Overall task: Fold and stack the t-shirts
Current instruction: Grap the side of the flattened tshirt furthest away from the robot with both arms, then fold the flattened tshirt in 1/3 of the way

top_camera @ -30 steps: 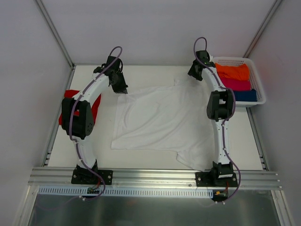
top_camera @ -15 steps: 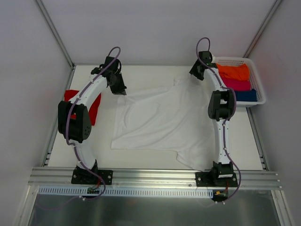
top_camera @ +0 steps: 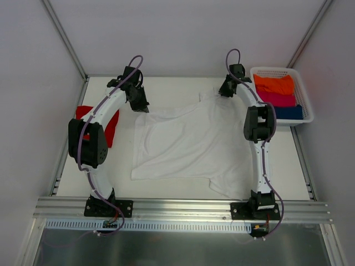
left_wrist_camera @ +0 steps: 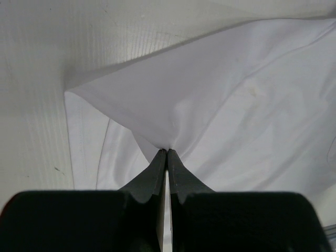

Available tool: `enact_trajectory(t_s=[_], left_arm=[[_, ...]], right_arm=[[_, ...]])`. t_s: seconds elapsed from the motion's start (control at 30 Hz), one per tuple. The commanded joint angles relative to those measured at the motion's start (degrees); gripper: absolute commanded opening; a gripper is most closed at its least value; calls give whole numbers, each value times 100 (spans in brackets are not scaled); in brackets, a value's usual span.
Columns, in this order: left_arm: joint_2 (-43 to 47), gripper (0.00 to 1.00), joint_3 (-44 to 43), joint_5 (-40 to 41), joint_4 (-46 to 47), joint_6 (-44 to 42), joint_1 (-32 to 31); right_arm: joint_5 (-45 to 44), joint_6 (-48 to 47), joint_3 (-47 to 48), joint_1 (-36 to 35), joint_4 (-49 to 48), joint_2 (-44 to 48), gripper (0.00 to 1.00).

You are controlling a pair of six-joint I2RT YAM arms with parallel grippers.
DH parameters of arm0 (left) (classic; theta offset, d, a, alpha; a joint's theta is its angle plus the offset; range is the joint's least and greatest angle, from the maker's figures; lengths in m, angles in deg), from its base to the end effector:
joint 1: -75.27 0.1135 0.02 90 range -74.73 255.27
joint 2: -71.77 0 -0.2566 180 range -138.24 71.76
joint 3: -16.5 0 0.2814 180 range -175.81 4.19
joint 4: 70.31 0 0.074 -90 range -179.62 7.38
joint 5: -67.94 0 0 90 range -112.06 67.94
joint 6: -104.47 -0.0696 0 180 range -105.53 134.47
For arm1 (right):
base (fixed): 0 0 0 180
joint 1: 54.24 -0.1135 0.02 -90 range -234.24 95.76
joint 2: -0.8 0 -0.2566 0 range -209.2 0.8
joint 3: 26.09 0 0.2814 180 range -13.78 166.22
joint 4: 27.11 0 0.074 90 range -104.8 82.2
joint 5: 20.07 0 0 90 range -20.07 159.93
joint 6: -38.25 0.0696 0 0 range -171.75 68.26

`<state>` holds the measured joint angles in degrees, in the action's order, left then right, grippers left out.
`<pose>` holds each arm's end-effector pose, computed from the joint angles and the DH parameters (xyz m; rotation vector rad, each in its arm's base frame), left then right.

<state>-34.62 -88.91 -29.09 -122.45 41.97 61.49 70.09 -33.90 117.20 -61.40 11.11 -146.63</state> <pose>0.4444 -0.1178 0.2404 -0.2523 2.5333 -0.4455 0.6181 0.0778 0.1346 0.2148 2.3108 0.2250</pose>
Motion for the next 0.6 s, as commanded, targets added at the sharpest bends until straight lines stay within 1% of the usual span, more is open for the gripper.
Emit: enact_trajectory(t_s=[0.0, 0.07, 0.1, 0.2, 0.33, 0.37, 0.5, 0.57], left_arm=[[-13, 0, -209, 140, -95, -280, 33], [-40, 0, -191, 262, -95, -325, 33], [-75, 0, -191, 315, -112, -360, 33], [-110, 0, -147, 491, -112, -351, 60], [-119, 0, -33, 667, -112, -237, 121], [-119, 0, -15, 755, -121, -194, 139], [-154, 0, 11, 1027, -156, -140, 156], [-206, 0, 2, 1072, -182, -97, 156]], right_arm=[[432, 88, -125, -172, 257, 127, 18], [423, 79, -143, -198, 274, 162, 13], [414, 35, -160, -216, 291, 189, 8], [248, -131, -370, -242, 301, 390, 2], [19, -421, -783, -260, 239, 925, 0], [-216, -466, -889, -260, 204, 1032, 0], [-359, -624, -1433, -260, 55, 1594, 0], [-464, -721, -1548, -269, 45, 1892, 0]])
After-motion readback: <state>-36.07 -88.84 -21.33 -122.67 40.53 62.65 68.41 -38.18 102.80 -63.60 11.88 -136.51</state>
